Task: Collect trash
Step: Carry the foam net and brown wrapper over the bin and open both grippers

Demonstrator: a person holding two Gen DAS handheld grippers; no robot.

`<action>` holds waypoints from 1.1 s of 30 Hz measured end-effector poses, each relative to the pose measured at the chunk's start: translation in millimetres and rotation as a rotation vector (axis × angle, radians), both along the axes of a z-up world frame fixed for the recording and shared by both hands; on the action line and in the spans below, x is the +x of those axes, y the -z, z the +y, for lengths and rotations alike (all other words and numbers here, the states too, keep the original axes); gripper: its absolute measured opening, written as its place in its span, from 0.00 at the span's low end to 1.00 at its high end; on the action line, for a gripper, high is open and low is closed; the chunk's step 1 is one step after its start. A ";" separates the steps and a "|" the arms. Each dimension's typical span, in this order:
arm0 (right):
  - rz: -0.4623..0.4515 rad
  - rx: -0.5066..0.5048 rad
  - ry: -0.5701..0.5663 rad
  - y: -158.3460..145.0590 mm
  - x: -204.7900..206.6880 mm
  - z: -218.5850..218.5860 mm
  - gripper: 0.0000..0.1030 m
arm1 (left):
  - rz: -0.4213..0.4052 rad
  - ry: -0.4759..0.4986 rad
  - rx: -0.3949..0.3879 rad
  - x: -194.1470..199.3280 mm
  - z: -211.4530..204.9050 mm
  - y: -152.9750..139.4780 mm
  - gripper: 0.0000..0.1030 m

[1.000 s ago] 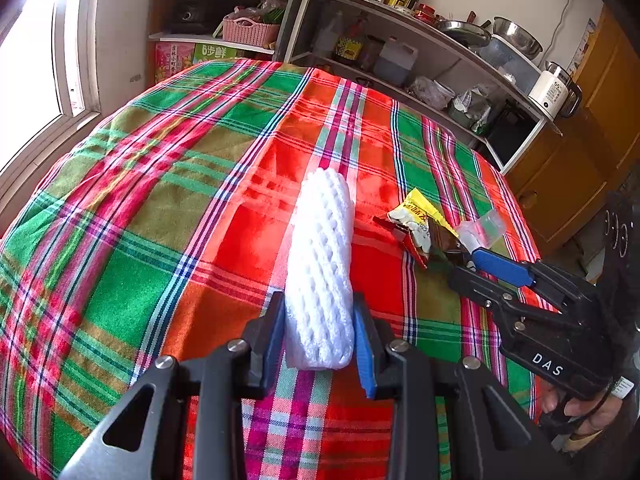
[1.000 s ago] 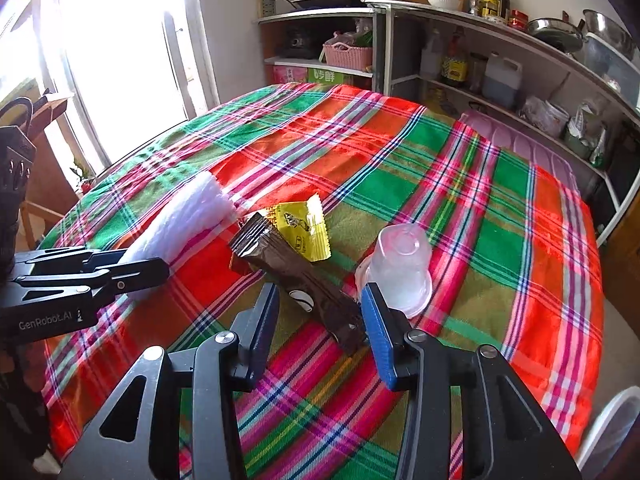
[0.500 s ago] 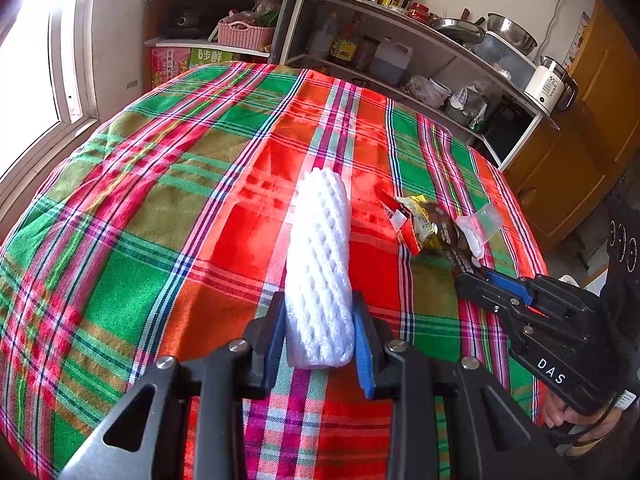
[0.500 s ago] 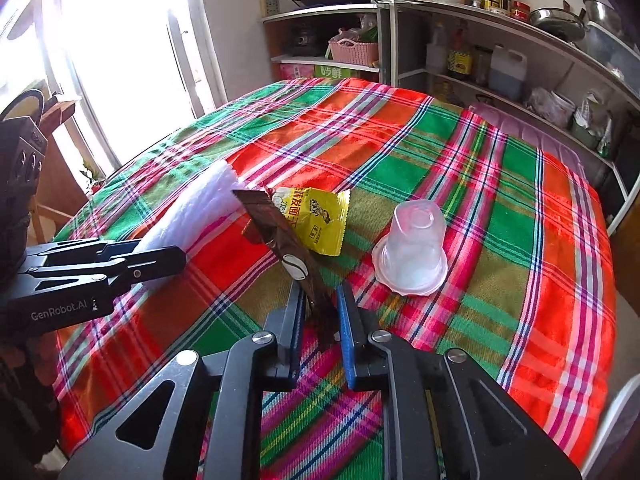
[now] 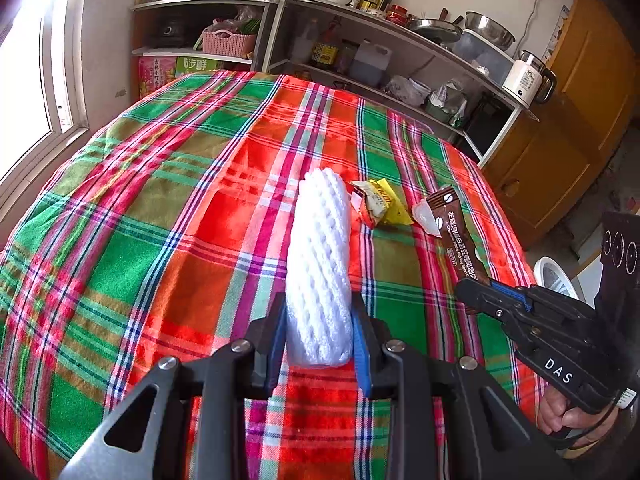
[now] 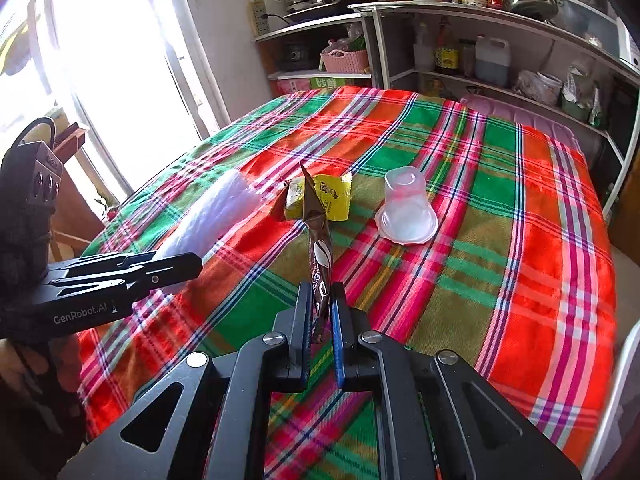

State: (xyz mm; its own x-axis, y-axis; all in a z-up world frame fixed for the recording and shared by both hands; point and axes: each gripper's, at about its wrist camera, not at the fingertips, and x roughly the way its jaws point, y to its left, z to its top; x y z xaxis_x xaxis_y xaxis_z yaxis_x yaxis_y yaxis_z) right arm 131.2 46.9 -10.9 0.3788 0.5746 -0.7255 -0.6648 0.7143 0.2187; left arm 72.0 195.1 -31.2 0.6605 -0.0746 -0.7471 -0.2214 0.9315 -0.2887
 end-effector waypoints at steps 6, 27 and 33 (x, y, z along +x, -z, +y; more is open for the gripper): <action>0.012 0.035 0.080 -9.1 -15.1 -24.9 0.08 | -0.025 0.055 0.010 -5.9 -22.5 -13.4 0.30; -0.017 0.118 0.370 -34.1 -46.2 -161.9 0.09 | -0.096 0.311 0.019 13.3 -141.9 -46.9 0.30; -0.026 0.135 0.467 -37.2 -53.6 -209.2 0.09 | -0.102 0.397 0.013 25.0 -184.6 -51.7 0.30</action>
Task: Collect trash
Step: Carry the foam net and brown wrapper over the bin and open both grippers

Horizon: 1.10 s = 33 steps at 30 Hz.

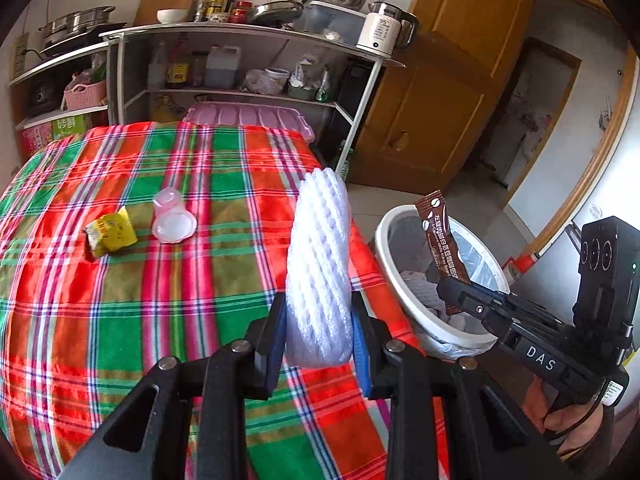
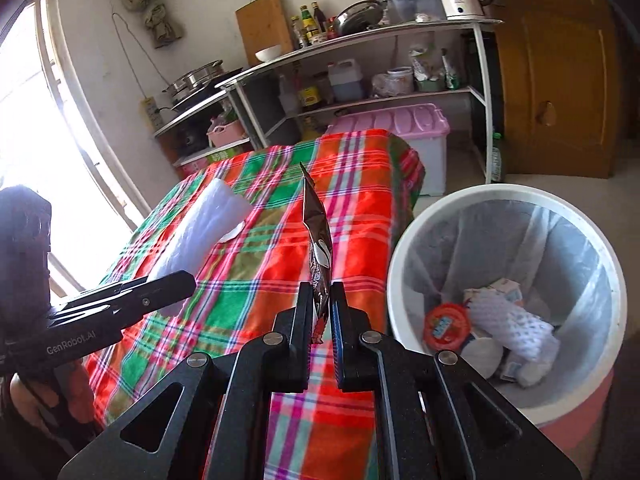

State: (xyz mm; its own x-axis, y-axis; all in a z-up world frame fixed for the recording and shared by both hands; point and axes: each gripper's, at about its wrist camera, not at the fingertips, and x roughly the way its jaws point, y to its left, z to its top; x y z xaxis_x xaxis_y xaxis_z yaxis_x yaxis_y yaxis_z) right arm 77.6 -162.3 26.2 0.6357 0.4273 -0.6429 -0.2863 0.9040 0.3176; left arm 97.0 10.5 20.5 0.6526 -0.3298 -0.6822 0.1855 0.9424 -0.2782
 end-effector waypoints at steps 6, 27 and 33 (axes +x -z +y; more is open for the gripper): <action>-0.004 -0.011 0.103 -3.2 -4.8 -46.7 0.09 | 0.004 0.080 -0.007 13.9 -42.5 -2.7 0.30; 0.109 -0.126 0.286 29.3 6.6 -129.3 0.10 | 0.118 0.273 0.011 48.3 -154.7 25.4 0.31; 0.116 -0.132 0.306 33.4 4.6 -131.5 0.36 | 0.135 0.252 0.009 50.3 -149.1 28.9 0.46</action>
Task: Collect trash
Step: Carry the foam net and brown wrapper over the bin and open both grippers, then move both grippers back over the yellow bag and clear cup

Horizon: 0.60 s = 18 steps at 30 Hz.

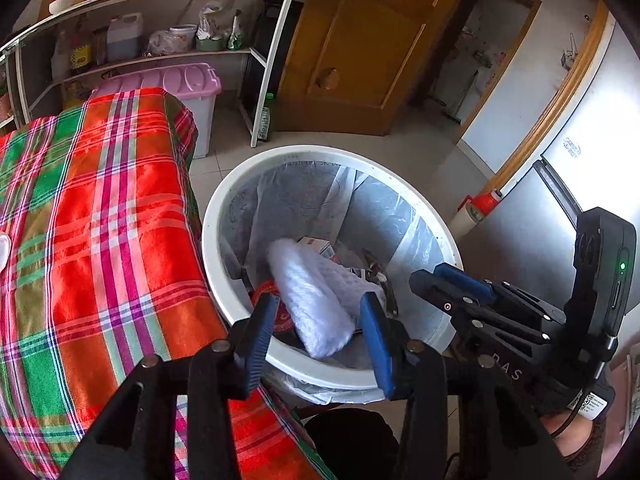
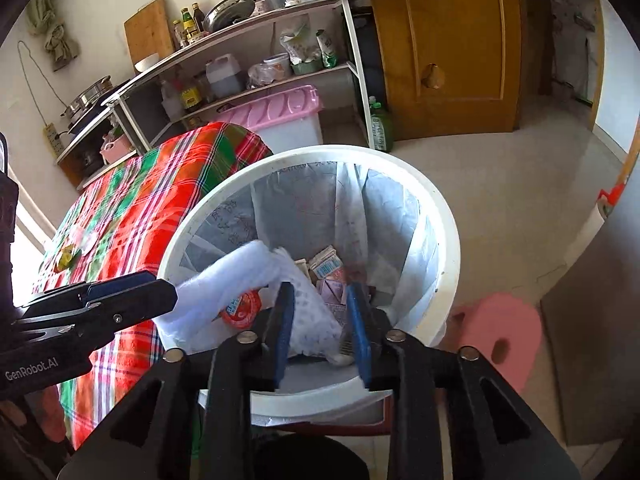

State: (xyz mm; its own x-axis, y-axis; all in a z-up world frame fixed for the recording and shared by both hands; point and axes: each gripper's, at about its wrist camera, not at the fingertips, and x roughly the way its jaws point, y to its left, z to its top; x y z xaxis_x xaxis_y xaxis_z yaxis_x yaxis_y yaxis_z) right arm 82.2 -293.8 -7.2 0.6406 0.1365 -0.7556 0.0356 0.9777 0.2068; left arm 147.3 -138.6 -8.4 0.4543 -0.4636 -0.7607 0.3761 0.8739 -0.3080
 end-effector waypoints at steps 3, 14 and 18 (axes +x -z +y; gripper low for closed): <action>-0.004 0.002 -0.001 -1.0 -1.7 2.7 0.38 | -0.008 -0.008 -0.006 -2.4 7.0 -2.5 0.49; -0.058 0.010 -0.041 -20.7 -10.5 32.2 0.38 | -0.063 -0.078 -0.023 -17.4 49.5 -18.8 0.58; -0.085 0.010 -0.067 -29.3 -12.6 48.4 0.38 | -0.093 -0.115 -0.014 -25.0 68.5 -24.4 0.60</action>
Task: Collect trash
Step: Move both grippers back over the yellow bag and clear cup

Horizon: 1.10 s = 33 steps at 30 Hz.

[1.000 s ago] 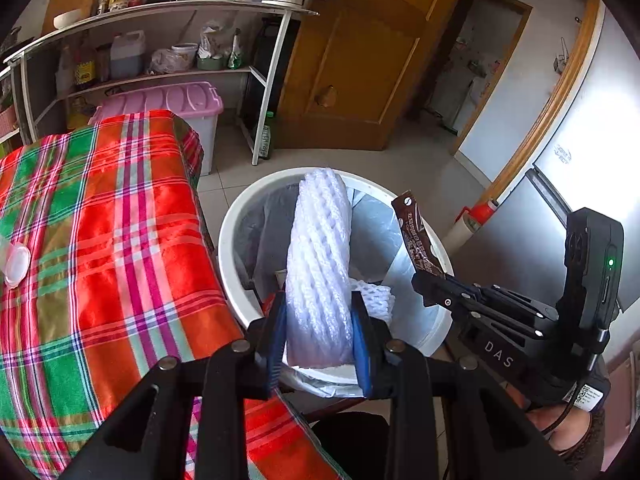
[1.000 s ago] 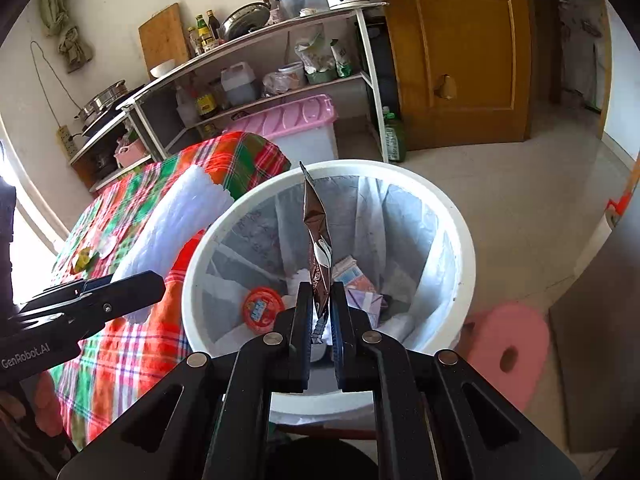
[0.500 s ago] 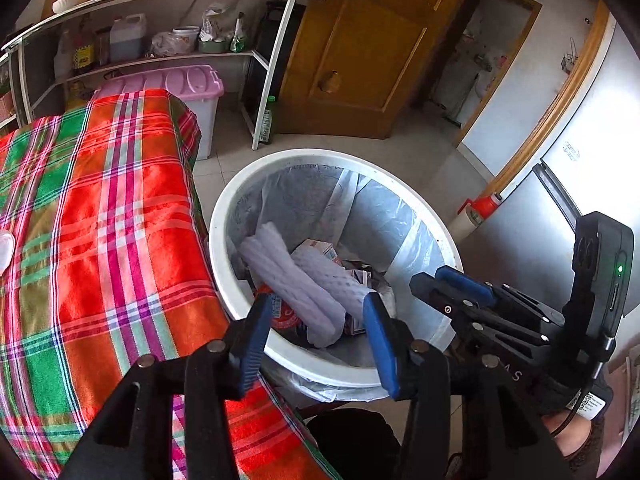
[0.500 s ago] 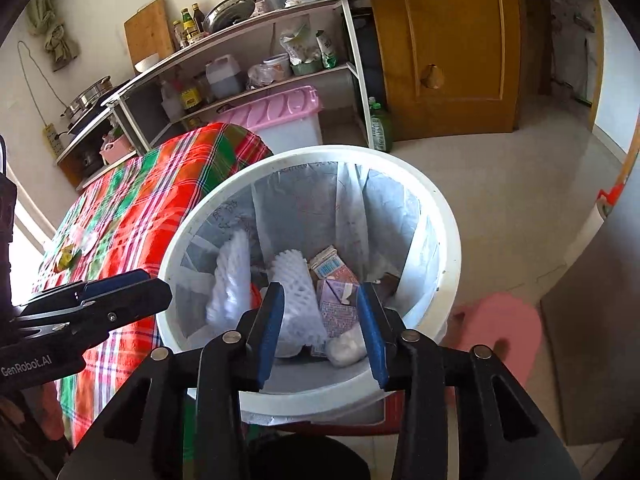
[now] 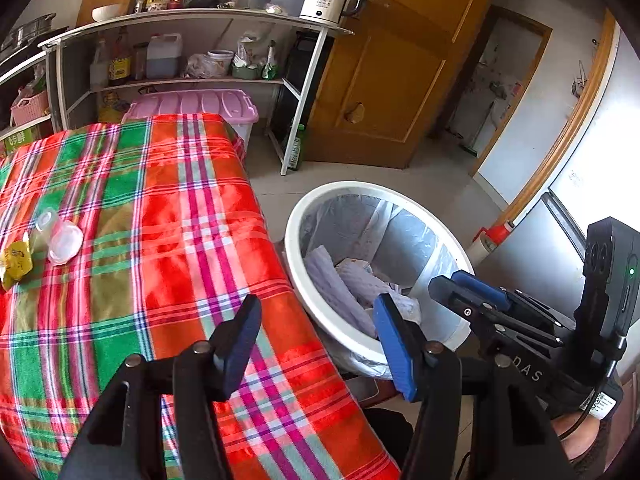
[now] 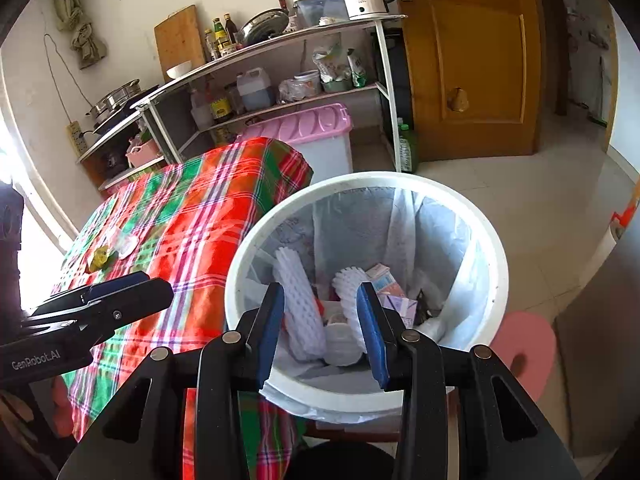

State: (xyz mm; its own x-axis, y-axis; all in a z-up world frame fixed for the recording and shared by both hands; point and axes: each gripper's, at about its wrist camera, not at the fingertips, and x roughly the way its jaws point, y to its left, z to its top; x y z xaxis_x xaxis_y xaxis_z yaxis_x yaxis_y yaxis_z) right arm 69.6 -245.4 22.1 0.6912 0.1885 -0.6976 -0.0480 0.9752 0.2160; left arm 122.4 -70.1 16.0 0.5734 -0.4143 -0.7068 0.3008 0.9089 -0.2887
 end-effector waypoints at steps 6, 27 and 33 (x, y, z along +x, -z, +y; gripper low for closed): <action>-0.023 0.003 -0.034 -9.4 -1.3 26.5 0.39 | -0.032 -0.074 0.002 -9.6 36.9 -6.0 0.62; -0.043 0.010 -0.236 -13.5 23.2 144.8 0.47 | -0.049 -0.404 -0.013 -33.2 199.9 -2.1 0.65; -0.043 0.004 -0.296 -12.7 40.0 181.2 0.49 | -0.021 -0.456 -0.025 -22.0 234.2 6.7 0.68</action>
State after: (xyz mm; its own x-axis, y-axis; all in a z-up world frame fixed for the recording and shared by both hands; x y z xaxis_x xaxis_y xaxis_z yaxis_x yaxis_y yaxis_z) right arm 109.6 -64.1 34.8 0.6348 0.3888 -0.6678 -0.3389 0.9167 0.2115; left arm 100.3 164.1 9.3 0.7156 -0.1333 -0.6857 -0.1220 0.9427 -0.3106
